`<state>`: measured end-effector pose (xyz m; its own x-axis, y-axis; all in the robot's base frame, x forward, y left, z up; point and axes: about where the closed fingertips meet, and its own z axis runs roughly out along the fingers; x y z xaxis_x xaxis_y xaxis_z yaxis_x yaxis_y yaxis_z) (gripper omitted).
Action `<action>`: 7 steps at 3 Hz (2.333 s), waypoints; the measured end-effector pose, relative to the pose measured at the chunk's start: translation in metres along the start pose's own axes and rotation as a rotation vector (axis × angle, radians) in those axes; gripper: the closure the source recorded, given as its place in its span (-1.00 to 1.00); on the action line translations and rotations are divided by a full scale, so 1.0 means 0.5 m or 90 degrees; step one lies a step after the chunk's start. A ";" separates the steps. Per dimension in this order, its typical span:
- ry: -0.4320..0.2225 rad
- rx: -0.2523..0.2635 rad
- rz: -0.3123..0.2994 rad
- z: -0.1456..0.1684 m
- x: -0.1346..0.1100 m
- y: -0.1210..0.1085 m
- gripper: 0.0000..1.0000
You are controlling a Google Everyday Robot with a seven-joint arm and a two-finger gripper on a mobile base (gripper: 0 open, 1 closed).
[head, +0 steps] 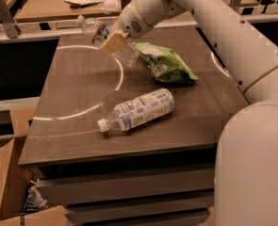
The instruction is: Place water bottle upright
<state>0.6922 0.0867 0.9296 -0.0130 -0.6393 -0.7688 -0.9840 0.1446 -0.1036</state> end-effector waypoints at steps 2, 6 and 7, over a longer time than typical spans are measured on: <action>-0.210 -0.062 0.024 0.003 -0.018 0.044 1.00; -0.352 -0.043 0.005 -0.029 -0.015 0.128 1.00; -0.362 -0.028 0.012 -0.030 -0.019 0.127 1.00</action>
Offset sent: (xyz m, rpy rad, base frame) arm -0.0413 0.0101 0.0067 0.5069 0.0607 0.1380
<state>0.6275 0.0908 0.9398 0.0545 -0.1288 -0.9902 -0.9913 0.1122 -0.0691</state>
